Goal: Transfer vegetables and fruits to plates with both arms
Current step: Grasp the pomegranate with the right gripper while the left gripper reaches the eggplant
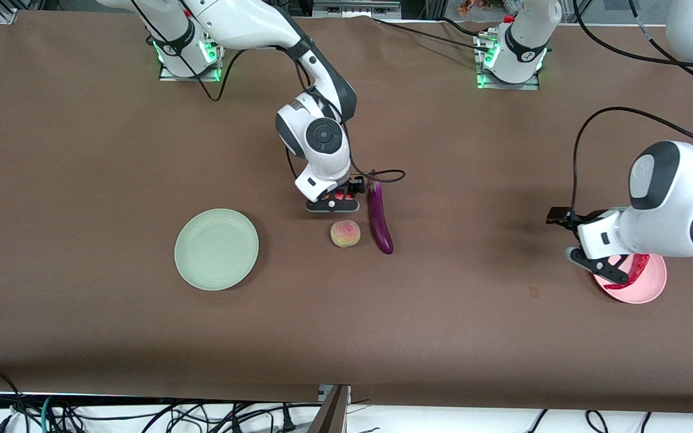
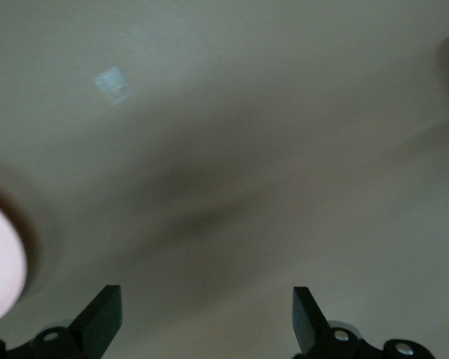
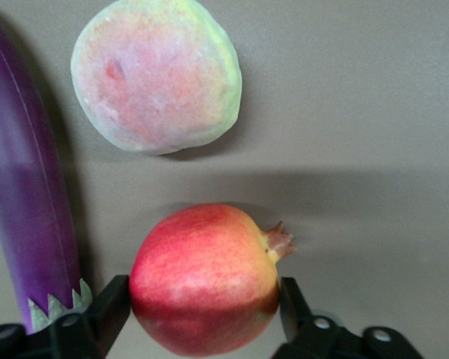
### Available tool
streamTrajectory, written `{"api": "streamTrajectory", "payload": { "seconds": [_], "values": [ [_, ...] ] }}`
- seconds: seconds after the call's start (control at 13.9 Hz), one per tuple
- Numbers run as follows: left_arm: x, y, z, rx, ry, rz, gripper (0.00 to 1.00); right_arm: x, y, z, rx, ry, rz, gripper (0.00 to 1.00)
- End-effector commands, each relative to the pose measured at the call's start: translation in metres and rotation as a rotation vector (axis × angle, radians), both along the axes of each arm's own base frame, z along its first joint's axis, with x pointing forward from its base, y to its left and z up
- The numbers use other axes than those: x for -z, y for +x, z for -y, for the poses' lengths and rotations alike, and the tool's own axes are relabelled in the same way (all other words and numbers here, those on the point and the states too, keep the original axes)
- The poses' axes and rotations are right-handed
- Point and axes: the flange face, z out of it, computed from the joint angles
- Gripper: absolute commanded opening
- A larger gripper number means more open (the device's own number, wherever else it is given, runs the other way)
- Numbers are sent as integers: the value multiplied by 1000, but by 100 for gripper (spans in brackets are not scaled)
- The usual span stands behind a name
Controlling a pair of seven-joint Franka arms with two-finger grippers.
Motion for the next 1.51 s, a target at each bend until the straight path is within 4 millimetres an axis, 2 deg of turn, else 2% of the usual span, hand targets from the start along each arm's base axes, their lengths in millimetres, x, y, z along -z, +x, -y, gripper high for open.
{"api": "streamTrajectory", "payload": {
  "seconds": [0.0,0.14,0.29,0.36,0.43,0.5,0.65,0.79,0.87,1.08,1.23,1.3,1.37,1.44],
  "values": [
    [-2,-7,67,-109,20,-44,100,3,1,2,0,2,6,59],
    [6,-17,126,-165,61,-58,100,0,4,4,-7,1,6,45],
    [17,-25,180,-228,90,-37,100,-14,17,16,-11,1,8,42],
    [24,-29,198,-253,96,-33,100,-25,21,24,-21,-8,-15,42],
    [32,-30,207,-274,104,-36,100,-37,28,36,-24,-19,-30,42],
    [35,-30,212,-290,101,-31,100,-52,41,56,-36,-29,-50,42],
    [42,-30,213,-301,97,-41,100,-77,71,117,-90,-45,-116,42],
    [51,-38,233,-276,95,-46,100,-90,98,181,-144,-46,-167,42],
    [62,-39,239,-282,87,-41,100,-92,111,211,-180,-42,-176,43],
    [94,-65,298,-342,91,-32,100,-89,144,285,-151,-69,-146,43],
    [110,-85,336,-391,80,-3,100,-67,158,320,-151,-67,-139,47],
    [120,-96,355,-419,68,13,100,-51,162,330,-133,-69,-144,51],
    [130,-108,372,-443,63,27,100,-39,164,338,-118,-70,-146,61],
    [137,-119,384,-462,69,34,100,-37,166,341,-108,-71,-142,82]
  ]
}}
